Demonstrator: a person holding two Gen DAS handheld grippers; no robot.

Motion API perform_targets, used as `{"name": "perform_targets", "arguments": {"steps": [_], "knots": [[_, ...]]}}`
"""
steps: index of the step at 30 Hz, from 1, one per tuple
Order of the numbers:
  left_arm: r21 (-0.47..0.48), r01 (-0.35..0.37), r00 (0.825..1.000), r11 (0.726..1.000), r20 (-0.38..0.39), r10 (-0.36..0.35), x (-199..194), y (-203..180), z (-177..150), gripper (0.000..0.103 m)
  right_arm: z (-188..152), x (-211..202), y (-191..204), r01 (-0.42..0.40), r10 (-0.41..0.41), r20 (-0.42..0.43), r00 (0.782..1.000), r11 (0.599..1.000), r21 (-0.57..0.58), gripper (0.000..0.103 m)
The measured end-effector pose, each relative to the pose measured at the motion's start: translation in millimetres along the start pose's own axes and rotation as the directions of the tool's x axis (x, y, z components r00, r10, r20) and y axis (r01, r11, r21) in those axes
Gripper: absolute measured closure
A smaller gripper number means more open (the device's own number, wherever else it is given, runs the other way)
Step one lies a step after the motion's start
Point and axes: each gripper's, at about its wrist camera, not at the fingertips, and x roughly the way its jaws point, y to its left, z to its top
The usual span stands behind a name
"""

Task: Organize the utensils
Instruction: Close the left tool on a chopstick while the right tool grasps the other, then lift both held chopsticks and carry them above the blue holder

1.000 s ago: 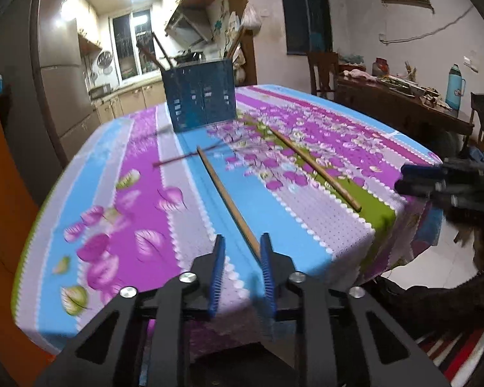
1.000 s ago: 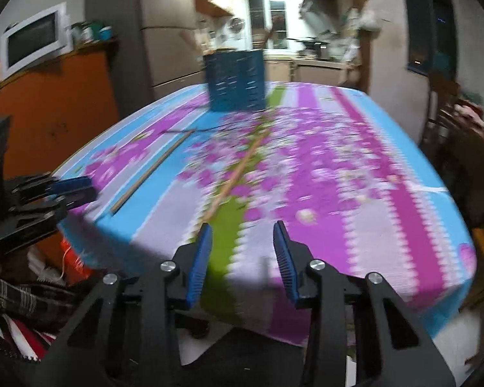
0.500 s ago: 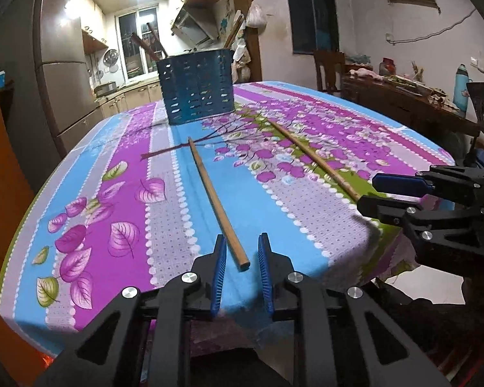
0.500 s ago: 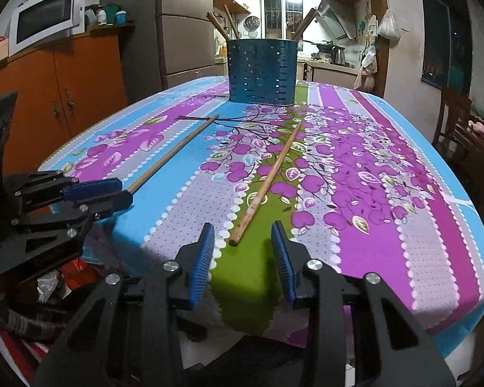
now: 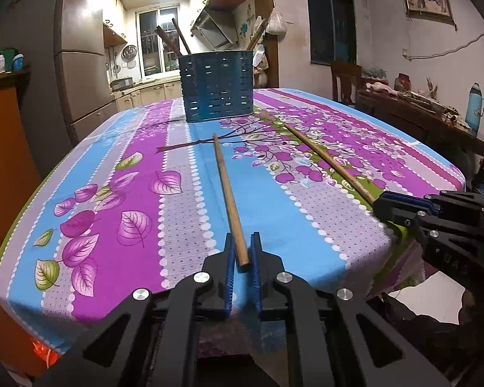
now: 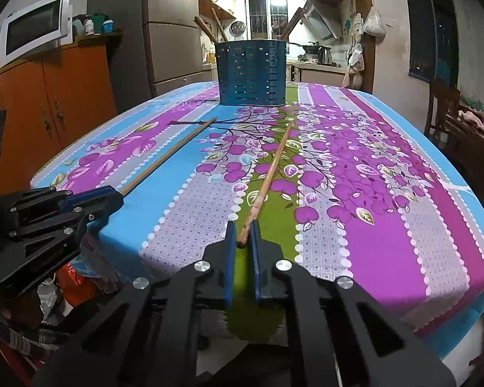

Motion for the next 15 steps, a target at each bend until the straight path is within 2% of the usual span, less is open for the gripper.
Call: {"name": "perform_targets", "arguments": {"steps": [6,15], "knots": [[-0.004,-0.014,1.000,1.000,0.004,0.014,-1,4,-1,0.095,1,-3,-2,0.011,-0.011,0.010,1.000,1.000,0.015,0.097],[-0.008,-0.068,0.996,0.998,0.062,0.069,-17,11,8,0.095,18,-28,-6,0.054,-0.051,0.095,0.994,0.998,-0.030,0.098]]}}
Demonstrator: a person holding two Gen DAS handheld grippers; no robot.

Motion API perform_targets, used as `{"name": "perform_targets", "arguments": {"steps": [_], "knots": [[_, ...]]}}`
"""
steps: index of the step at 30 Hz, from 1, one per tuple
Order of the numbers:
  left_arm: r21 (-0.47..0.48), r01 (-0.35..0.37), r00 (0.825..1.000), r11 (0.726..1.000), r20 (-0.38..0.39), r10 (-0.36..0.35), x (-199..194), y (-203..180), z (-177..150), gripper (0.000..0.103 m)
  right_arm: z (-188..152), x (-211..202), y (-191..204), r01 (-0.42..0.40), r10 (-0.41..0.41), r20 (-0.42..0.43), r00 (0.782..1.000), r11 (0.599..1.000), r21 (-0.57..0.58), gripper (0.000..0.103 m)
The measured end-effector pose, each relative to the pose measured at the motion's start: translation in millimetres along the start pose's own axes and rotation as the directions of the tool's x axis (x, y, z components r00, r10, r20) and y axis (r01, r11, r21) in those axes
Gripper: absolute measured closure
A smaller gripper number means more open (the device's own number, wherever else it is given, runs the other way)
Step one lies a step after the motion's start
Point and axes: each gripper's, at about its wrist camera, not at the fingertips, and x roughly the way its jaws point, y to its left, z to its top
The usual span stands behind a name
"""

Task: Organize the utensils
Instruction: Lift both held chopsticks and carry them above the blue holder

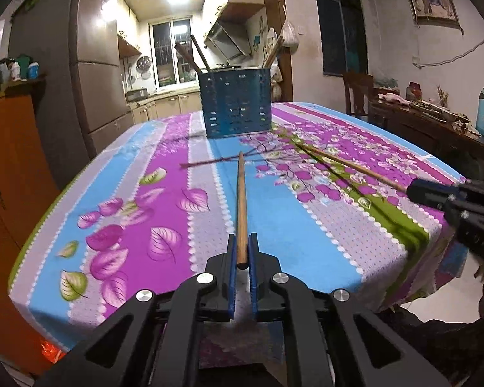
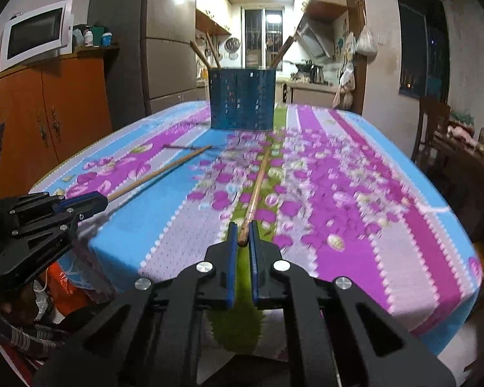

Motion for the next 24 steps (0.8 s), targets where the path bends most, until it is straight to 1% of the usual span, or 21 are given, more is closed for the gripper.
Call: {"name": "perform_targets", "arguments": {"steps": [8,11,15,24], "knots": [[-0.022,-0.022,0.997,1.000,0.070,0.023,-20,11,22,0.095,33,-27,-11,0.006,-0.005,0.102,0.995,1.000,-0.010,0.098],[-0.013,-0.029,0.993,0.999,0.112,0.031,-30,13,36,0.095,46,-37,-14,0.005,-0.003,0.147,0.989,1.000,-0.016,0.098],[-0.016,-0.035,0.986,0.999,0.160,0.037,-42,16,52,0.095,61,-45,-19,-0.005,0.009,0.188,0.982,1.000,-0.017,0.098],[-0.087,0.031,0.979,0.996,0.204,-0.012,-59,33,90,0.095,95,-50,-30,-0.053,0.053,0.242,0.969,0.999,-0.005,0.098]]}}
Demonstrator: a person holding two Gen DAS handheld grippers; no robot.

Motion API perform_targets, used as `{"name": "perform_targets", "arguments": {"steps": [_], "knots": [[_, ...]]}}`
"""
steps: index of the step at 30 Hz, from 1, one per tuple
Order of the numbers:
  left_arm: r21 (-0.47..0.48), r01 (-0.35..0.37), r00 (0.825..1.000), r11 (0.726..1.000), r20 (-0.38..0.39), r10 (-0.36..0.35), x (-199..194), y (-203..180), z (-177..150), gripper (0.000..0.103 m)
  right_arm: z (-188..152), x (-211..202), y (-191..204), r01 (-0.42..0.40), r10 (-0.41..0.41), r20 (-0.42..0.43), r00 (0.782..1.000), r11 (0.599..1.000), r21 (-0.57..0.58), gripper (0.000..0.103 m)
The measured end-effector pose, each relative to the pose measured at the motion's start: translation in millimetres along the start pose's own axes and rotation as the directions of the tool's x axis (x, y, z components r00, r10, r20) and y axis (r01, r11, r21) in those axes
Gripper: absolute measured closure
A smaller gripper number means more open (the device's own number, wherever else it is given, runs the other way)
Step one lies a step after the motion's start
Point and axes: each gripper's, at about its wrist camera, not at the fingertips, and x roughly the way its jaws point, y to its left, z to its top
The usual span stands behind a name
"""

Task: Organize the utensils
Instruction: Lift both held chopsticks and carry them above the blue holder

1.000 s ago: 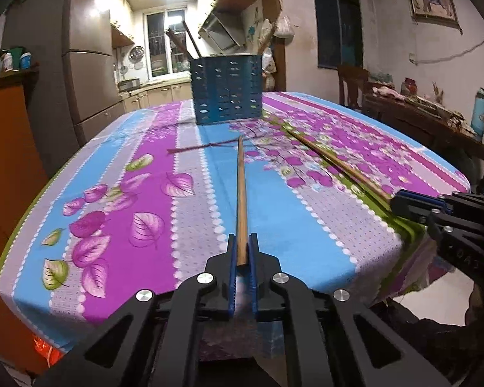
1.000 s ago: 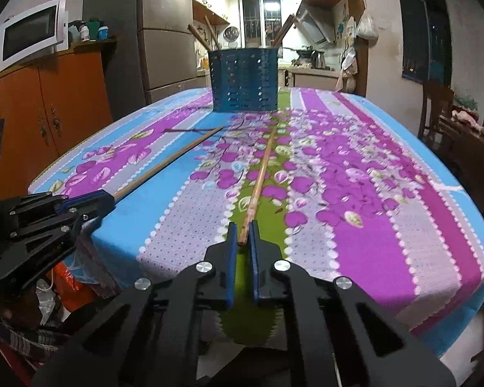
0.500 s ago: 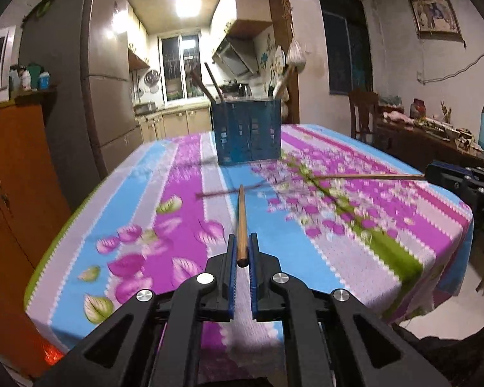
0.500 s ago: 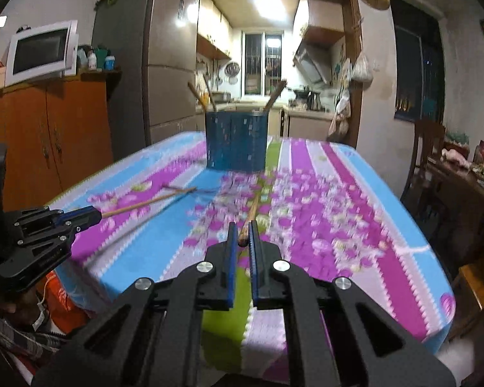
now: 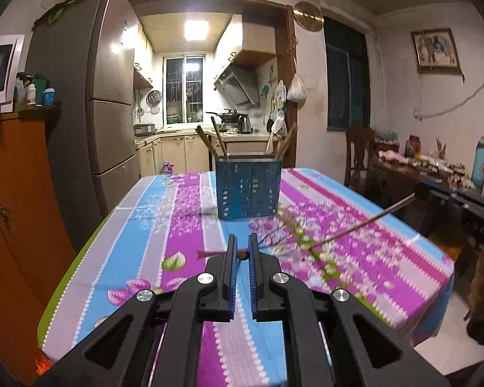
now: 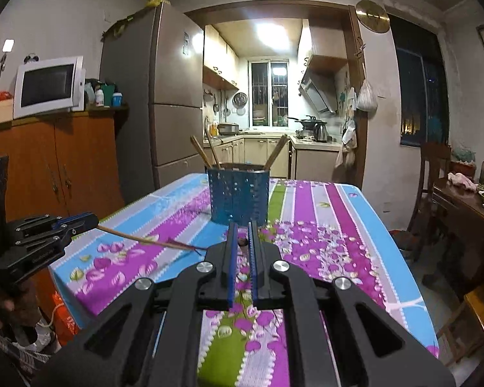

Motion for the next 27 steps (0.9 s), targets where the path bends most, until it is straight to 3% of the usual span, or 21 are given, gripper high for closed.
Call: {"name": "perform_targets", "arguments": {"steps": [11,27], "knots": [[-0.004,0.015,0.998,1.000,0.066,-0.015,-5,2,49,0.095,33,1,-5,-0.023,0.023,0.062,0.998,1.000,0.000,0.098],[-0.049,0.061,0.997,0.997,0.056,-0.058,5,12,85,0.095,55,2,-1,-0.072,0.069,0.104,0.992,0.997,0.028,0.098]]}}
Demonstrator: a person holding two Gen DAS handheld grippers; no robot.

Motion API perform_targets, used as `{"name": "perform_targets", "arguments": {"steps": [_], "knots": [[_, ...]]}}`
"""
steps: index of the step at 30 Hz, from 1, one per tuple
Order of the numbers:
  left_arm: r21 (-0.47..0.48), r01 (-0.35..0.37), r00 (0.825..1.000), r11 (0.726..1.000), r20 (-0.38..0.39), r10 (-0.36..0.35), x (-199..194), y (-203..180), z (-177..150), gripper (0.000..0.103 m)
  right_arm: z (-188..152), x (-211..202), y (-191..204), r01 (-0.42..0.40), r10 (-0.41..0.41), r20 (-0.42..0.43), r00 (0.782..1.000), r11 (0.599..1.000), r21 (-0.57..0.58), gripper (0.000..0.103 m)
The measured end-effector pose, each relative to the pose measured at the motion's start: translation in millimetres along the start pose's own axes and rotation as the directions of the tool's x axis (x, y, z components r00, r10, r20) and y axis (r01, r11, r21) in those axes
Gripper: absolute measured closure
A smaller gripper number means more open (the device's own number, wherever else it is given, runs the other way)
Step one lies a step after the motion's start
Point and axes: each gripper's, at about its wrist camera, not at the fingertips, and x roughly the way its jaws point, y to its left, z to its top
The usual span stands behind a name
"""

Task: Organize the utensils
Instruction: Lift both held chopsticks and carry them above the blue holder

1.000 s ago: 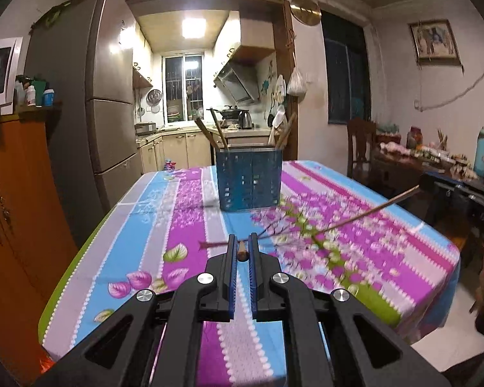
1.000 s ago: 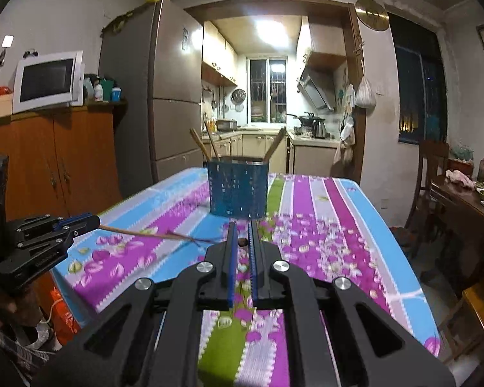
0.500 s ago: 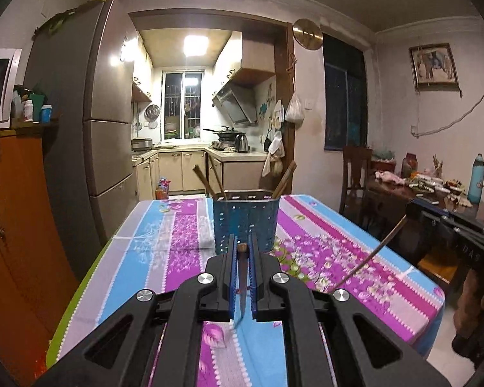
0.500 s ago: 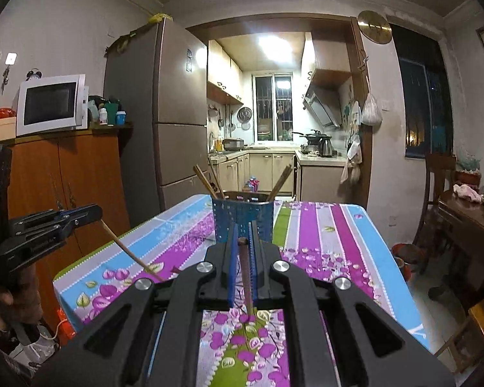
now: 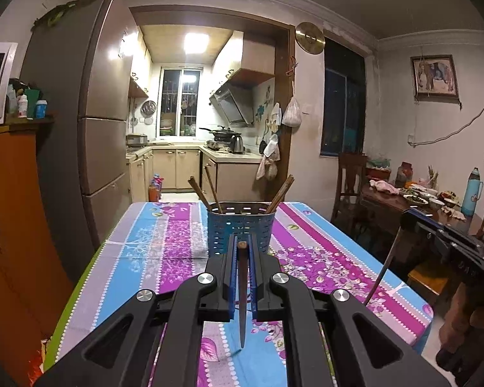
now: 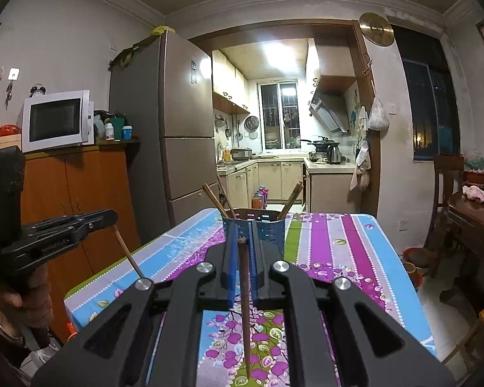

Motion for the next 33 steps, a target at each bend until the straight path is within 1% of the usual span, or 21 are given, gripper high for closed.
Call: {"name": "perform_targets", "arguments": {"steps": [7,10,17,25,33], "knots": [[-0.003,-0.008,1.000,1.000,-0.029,0.008,7,-2,5,0.095,4,4,1,-0.011,0.011,0.002,1.000,1.000,0.006,0.098],[-0.001,-0.016,0.999,1.000,-0.043,0.016,10,-3,8,0.095,4,3,-4,-0.020,0.020,0.006,1.000,1.000,0.014,0.098],[-0.001,-0.038,0.997,0.999,-0.071,0.037,17,-6,13,0.095,9,10,-3,-0.036,0.036,0.004,0.999,0.999,0.022,0.098],[0.015,-0.080,0.993,0.997,-0.084,0.081,31,-10,22,0.095,14,22,-1,-0.055,0.055,0.002,0.998,0.998,0.012,0.098],[0.056,-0.148,0.985,0.987,-0.075,0.152,46,-14,29,0.095,21,42,2,-0.077,0.077,-0.024,0.997,0.997,0.008,0.098]]}}
